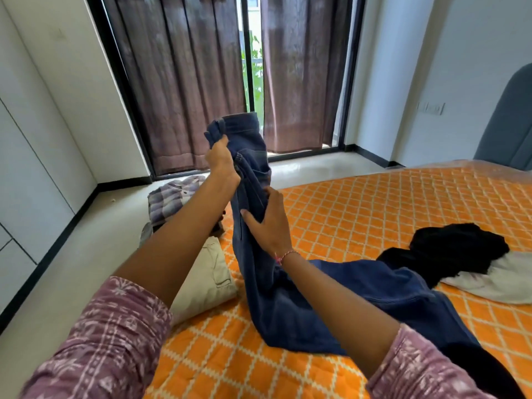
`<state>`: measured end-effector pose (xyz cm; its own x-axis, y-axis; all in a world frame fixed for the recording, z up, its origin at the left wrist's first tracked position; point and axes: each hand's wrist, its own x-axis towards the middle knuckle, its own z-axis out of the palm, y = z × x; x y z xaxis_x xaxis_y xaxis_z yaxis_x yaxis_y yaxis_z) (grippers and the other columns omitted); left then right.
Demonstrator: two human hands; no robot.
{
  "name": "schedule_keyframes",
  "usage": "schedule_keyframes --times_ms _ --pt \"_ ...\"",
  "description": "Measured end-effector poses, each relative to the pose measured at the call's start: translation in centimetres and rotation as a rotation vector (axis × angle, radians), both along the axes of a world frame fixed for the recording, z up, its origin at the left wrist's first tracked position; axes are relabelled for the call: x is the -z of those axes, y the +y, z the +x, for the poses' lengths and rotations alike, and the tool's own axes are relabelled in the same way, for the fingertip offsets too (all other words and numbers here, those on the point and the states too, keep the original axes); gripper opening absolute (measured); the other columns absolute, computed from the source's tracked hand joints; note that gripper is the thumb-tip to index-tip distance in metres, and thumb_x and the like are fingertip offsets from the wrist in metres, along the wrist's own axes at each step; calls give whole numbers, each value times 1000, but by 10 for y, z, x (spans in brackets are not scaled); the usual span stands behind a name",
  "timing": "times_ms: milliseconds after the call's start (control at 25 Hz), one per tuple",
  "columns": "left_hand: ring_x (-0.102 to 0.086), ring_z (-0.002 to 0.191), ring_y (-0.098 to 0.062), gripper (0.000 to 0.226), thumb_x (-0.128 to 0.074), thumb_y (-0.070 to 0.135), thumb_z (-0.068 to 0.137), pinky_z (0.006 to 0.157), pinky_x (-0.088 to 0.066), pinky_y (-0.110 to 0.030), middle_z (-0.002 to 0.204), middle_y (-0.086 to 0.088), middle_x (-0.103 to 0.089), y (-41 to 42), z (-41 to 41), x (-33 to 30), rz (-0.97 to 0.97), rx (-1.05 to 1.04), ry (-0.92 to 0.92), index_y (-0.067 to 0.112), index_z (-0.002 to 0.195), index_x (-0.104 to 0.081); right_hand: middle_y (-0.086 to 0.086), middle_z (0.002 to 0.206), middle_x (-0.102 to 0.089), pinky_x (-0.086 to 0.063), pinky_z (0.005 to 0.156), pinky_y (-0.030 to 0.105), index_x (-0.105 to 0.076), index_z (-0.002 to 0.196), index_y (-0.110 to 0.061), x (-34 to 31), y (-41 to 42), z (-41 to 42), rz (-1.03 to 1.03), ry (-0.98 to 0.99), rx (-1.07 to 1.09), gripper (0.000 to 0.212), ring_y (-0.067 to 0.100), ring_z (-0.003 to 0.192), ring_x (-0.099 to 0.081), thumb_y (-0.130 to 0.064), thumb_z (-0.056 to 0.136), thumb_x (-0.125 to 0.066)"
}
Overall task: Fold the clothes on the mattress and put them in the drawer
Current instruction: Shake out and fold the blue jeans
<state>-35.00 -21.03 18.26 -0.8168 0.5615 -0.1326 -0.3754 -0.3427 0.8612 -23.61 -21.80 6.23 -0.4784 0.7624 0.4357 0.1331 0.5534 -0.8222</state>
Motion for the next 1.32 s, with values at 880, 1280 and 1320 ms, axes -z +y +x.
schedule_keyframes --times_ms 880,1280,1320 --pt "-46 128 -27 50 -38 34 101 103 -37 -34 143 -12 -45 -36 -85 -47 104 -382 -46 7 143 -36 18 107 -65 -39 71 34 -61 106 -13 -15 77 26 138 -505 424 24 38 100 -60 -17 89 -44" --pt "-44 130 -30 56 -40 42 97 106 -37 -41 146 -10 -41 -25 -61 -39 63 -244 -136 10 144 -37 16 96 -67 -38 64 31 -65 94 -10 -131 109 48 380 -328 354 20 37 91 -59 -8 82 -49" --pt "-44 130 -30 56 -39 44 97 103 -40 -40 145 -9 -44 -22 -57 -35 120 -205 -155 11 142 -39 18 96 -66 -37 64 33 -64 92 -7 -133 110 51 351 -312 366 19 39 91 -58 -7 83 -48"
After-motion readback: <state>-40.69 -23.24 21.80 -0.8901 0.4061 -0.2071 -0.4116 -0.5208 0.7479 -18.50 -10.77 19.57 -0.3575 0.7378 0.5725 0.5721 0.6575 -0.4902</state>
